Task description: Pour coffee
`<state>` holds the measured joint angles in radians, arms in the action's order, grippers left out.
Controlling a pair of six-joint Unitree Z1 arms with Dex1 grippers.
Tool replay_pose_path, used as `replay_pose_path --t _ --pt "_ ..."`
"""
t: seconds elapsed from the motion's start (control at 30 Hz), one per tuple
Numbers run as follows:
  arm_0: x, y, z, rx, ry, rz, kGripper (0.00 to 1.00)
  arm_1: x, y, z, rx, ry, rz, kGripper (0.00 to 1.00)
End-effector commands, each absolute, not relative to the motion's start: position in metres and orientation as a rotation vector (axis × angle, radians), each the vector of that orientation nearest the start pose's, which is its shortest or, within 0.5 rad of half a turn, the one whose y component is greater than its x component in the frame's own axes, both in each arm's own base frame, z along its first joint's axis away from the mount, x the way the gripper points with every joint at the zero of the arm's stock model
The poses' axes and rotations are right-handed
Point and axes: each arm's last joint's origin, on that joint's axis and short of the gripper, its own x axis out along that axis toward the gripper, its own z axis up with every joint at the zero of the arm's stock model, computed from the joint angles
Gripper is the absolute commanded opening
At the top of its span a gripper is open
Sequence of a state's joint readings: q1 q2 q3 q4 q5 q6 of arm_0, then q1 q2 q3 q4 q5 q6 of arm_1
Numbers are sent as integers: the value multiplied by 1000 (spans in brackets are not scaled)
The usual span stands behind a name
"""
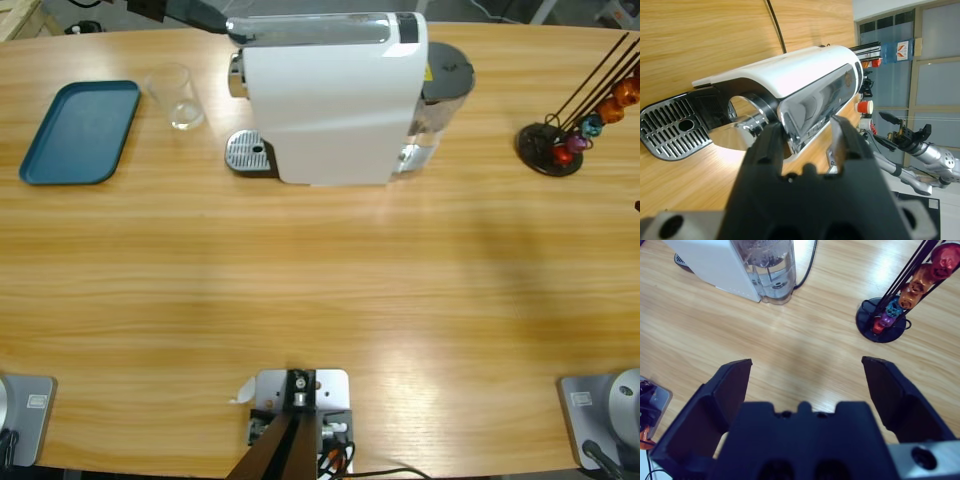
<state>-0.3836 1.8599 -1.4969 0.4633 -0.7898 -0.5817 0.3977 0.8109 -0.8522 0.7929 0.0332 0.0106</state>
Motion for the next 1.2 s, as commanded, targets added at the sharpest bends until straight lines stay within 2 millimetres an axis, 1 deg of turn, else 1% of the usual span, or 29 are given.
replay_pose_path --t 0.03,0.4,0.5,0.6,0.77,1.03,1.2 --pt "359 -193 313 -642 1221 -845 0 53 24 333 -151 774 402 1000" --pt "347 -194 316 -622 1217 -830 0 53 24 333 -150 770 402 1000" --pt "344 -195 326 -615 1181 -854 0 52 24 333 -150 769 403 1000" --pt "339 -204 339 -600 1115 -944 0 52 24 333 -150 769 403 1000" --pt "335 -209 344 -602 1100 -990 0 51 23 333 -149 765 403 1000" --pt "330 -208 356 -606 1071 -1040 0 51 23 333 -148 763 403 1000" --pt "329 -212 372 -609 1041 -1081 0 51 23 333 -149 764 403 1000"
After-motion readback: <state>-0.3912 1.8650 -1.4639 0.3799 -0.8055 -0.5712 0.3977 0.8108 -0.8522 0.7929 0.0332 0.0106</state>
